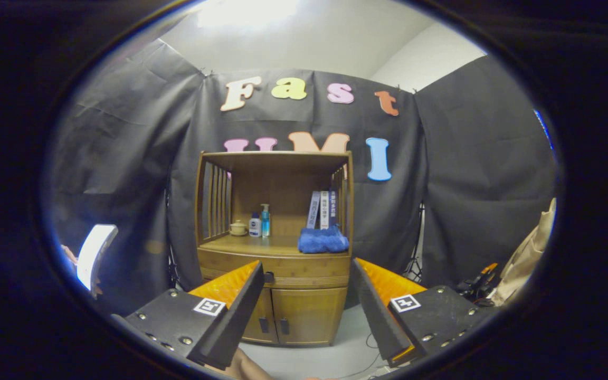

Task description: Pull open the drawer, take out the items inside it, and place them on the countertop above the cabinet.

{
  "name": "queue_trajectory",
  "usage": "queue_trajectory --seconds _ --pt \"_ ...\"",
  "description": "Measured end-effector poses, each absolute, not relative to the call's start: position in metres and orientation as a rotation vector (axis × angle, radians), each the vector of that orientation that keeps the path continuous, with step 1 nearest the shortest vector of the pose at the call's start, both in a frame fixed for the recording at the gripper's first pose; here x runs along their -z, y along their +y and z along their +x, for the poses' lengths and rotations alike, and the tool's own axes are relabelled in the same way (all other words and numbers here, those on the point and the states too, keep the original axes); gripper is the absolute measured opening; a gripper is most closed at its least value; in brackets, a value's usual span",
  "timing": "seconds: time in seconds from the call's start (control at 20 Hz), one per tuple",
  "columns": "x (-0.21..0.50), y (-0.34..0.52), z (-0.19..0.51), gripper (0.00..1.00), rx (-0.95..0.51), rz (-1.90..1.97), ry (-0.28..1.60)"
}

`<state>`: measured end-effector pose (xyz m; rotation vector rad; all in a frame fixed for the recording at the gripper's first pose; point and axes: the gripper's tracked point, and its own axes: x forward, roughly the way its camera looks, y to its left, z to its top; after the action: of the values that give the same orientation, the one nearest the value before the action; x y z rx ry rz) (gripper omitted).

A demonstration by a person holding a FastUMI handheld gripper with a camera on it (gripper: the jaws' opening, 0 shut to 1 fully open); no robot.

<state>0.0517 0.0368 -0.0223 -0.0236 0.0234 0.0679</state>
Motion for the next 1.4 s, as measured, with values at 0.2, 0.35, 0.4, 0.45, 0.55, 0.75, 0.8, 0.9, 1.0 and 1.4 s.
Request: queue_trajectory --seconds 0.2,0.35,0.4,0.45,0.55,0.75,0.8,0.9,1.0,1.4 --pt "0.041 0.073 0.104 0.98 -0.123 -0.039 0.02" --pt "0.057 0.095 0.145 0.98 -0.149 -0.035 0.017" --pt "0.066 0.101 0.161 0.98 -0.152 -0.039 0.015" --pt "0.073 0.106 0.179 0.98 -0.152 -0.047 0.014" --pt "0.091 0.114 0.209 0.98 -0.153 -0.057 0.022" --pt "0.136 0.134 0.264 0.98 -0.156 -0.066 0.059" --pt "0.149 0.138 0.277 0.98 -0.153 -0.071 0.071" --pt "0.175 0.147 0.3 0.98 -0.148 -0.067 0.106" --pt "0.199 0.154 0.318 0.98 -0.144 -0.052 0.142" --pt "0.268 0.169 0.362 0.74 -0.13 -0.04 0.256"
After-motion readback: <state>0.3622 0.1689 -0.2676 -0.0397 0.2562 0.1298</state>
